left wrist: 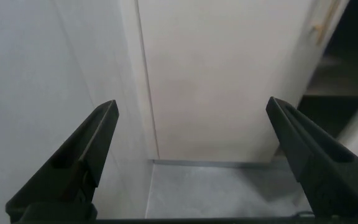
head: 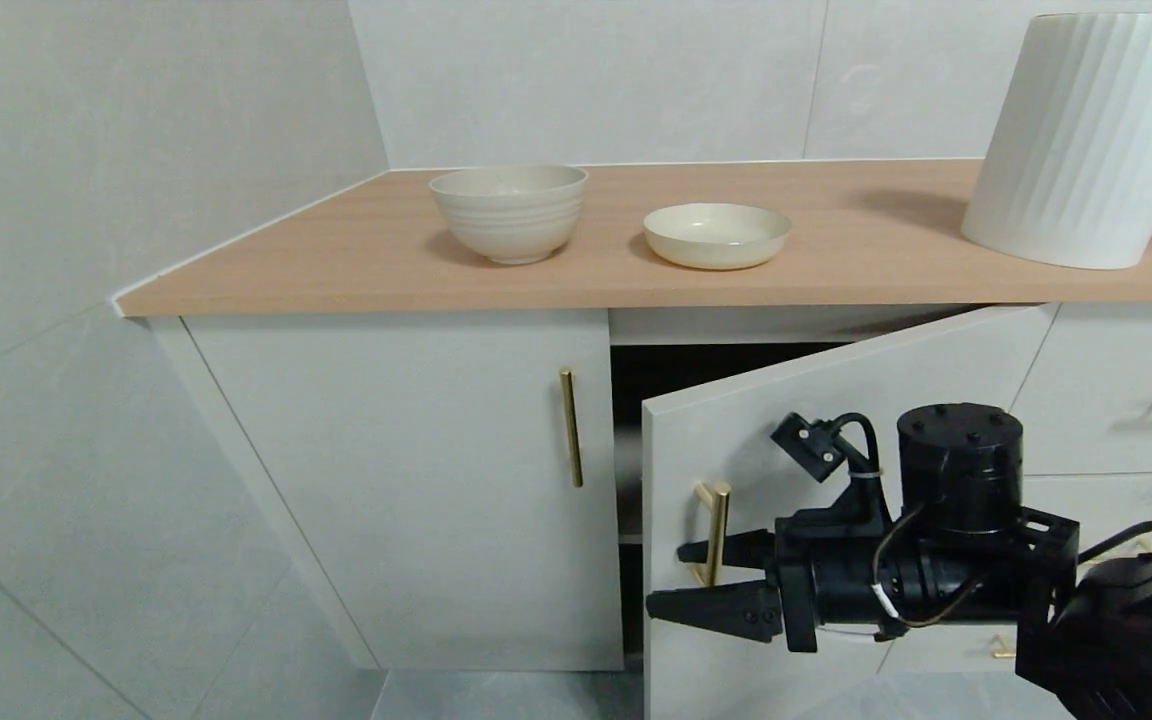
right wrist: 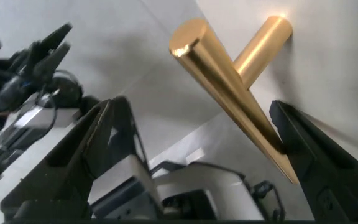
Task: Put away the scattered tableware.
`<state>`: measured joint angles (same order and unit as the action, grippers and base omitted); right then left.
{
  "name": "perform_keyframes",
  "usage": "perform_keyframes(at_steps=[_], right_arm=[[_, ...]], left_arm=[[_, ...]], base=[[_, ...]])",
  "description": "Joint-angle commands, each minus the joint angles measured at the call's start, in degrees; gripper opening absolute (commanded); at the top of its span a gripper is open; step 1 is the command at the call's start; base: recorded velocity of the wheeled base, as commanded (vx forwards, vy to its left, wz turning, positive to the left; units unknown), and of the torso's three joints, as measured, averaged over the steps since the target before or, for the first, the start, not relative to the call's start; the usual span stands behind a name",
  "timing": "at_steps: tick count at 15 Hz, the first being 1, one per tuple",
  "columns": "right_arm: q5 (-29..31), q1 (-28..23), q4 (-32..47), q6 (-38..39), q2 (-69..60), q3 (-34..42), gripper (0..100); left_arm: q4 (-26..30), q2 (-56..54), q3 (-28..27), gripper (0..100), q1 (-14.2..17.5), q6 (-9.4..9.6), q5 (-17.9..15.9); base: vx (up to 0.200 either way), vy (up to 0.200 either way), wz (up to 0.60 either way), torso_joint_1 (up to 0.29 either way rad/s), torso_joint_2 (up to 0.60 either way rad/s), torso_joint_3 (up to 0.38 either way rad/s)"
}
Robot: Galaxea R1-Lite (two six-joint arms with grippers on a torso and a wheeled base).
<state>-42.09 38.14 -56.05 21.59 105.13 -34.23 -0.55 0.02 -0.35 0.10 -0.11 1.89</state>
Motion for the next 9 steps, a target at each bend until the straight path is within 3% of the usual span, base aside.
perform_keyframes(at_steps=[1,2,4,6,9], right_arm=[[-0.5,0.0,-0.4,0.0,-4.1,2.4,100],[-0.5,-0.2,-0.4,0.1,-4.2,3.1,100],[-0.5,-0.1,-0.4,-0.1,-5.4,6.1,100],[-0.5,-0.2,-0.4,-0.1,-6.5,8.7,100],[-0.5,-0.2,-0.4,-0.1,-9.0,10.8,100]], left_arm=[[-0.1,0.3,-4.9,100,0.0,0.64,-1.2],[2.7,2.7,-9.5,100,0.1,2.13,-4.1],[5.5,11.5,-18.3,100,0.0,2.83,-7.7],[5.3,26.2,-25.3,100,0.0,4.33,-12.3],[3.7,47.3,-31.9,100,-0.5,8.46,-19.6]], base=[[0.0,0.0,0.0,0.0,0.0,0.0],[0.0,0.0,0.0,0.0,0.0,0.0],[0.0,0.0,0.0,0.0,0.0,0.0],[0.0,0.0,0.0,0.0,0.0,0.0],[0.0,0.0,0.0,0.0,0.0,0.0]])
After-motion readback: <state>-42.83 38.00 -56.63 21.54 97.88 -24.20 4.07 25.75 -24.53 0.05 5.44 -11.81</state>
